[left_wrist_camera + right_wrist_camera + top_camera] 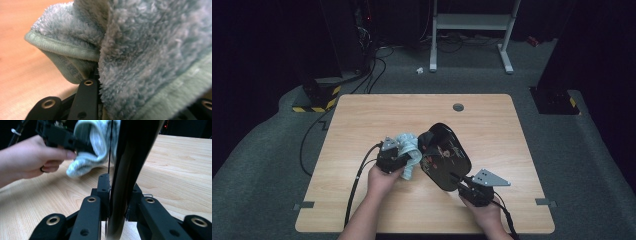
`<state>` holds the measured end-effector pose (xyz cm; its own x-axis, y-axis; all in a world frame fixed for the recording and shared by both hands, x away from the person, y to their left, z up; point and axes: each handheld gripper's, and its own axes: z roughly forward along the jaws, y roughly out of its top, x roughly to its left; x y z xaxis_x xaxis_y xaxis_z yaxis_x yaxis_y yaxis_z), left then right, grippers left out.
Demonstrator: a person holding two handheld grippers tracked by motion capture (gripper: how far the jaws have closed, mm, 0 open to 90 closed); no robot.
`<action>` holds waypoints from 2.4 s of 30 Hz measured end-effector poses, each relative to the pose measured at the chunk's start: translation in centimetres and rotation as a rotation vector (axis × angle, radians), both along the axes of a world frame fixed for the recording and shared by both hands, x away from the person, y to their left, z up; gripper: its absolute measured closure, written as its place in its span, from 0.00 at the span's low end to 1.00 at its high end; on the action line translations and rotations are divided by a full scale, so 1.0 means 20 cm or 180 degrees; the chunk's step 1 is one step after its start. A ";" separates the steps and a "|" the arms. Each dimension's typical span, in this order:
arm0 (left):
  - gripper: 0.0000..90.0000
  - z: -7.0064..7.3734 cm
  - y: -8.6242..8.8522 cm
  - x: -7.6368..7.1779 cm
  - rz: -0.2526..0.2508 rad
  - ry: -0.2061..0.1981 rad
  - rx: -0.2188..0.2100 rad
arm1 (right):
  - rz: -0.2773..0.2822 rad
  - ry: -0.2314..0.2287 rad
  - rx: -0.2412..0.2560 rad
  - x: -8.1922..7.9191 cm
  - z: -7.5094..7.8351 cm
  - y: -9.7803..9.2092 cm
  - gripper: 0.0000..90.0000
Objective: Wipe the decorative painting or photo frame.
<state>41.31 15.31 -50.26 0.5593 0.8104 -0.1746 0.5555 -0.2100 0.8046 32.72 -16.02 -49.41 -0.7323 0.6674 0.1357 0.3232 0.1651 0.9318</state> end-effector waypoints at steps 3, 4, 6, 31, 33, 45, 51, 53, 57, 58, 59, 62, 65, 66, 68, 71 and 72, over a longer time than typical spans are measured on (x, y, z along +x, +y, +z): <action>0.80 -0.04 -0.01 -0.01 -0.0086 0.0071 0.0065 | -0.0001 0.0006 0.0002 0.00 0.00 0.00 0.86; 0.80 -0.05 -0.02 -0.01 -0.0105 0.0084 0.0069 | -0.0002 0.0006 0.0000 0.00 0.00 0.00 0.86; 0.80 -0.07 -0.02 -0.02 -0.0169 0.0123 0.0088 | -0.0003 0.0005 0.0000 0.00 0.00 0.00 0.86; 0.77 0.06 0.01 0.00 -0.0013 -0.0104 -0.0157 | -0.0003 0.0014 0.0001 0.00 0.00 -0.01 0.86; 0.77 0.09 0.00 0.00 -0.0004 -0.0171 -0.0130 | -0.0003 0.0013 0.0001 0.00 0.00 -0.01 0.86; 0.76 0.05 0.00 0.02 -0.0026 -0.0115 -0.0154 | -0.0004 0.0013 0.0003 0.00 0.00 0.00 0.86; 0.76 -0.07 -0.02 0.03 -0.0136 0.0188 -0.0063 | -0.0003 0.0010 0.0008 0.00 0.00 0.00 0.86; 0.76 -0.10 -0.04 0.02 -0.0197 0.0243 0.0027 | -0.0003 0.0008 0.0006 0.00 0.00 0.00 0.86; 0.76 -0.13 -0.04 0.00 -0.0223 0.0232 0.0047 | -0.0003 0.0006 0.0003 0.00 0.00 0.00 0.86; 0.76 -0.13 -0.05 0.00 -0.0226 0.0228 0.0059 | -0.0003 0.0007 0.0004 0.00 0.00 0.00 0.86; 0.77 -0.12 -0.05 -0.01 -0.0227 0.0219 0.0082 | -0.0003 0.0008 0.0006 0.00 0.00 0.00 0.86; 0.77 -0.11 -0.05 -0.02 -0.0198 0.0177 0.0106 | -0.0005 0.0007 0.0003 0.00 0.00 0.00 0.86; 0.77 -0.09 -0.03 -0.01 -0.0145 0.0145 -0.0004 | -0.0002 0.0010 -0.0006 0.00 0.00 0.00 0.86; 0.77 -0.07 -0.02 -0.01 -0.0122 0.0122 -0.0075 | -0.0003 0.0011 -0.0008 0.00 0.00 0.00 0.86; 0.77 -0.02 -0.01 0.00 -0.0103 0.0064 -0.0116 | -0.0005 0.0015 -0.0008 0.00 0.00 -0.01 0.86; 0.77 0.07 -0.01 0.01 -0.0091 -0.0077 -0.0108 | -0.0010 0.0016 -0.0008 0.00 0.00 -0.01 0.86; 0.77 0.10 -0.01 0.01 -0.0089 -0.0123 -0.0123 | -0.0012 0.0019 -0.0011 0.00 0.00 -0.01 0.86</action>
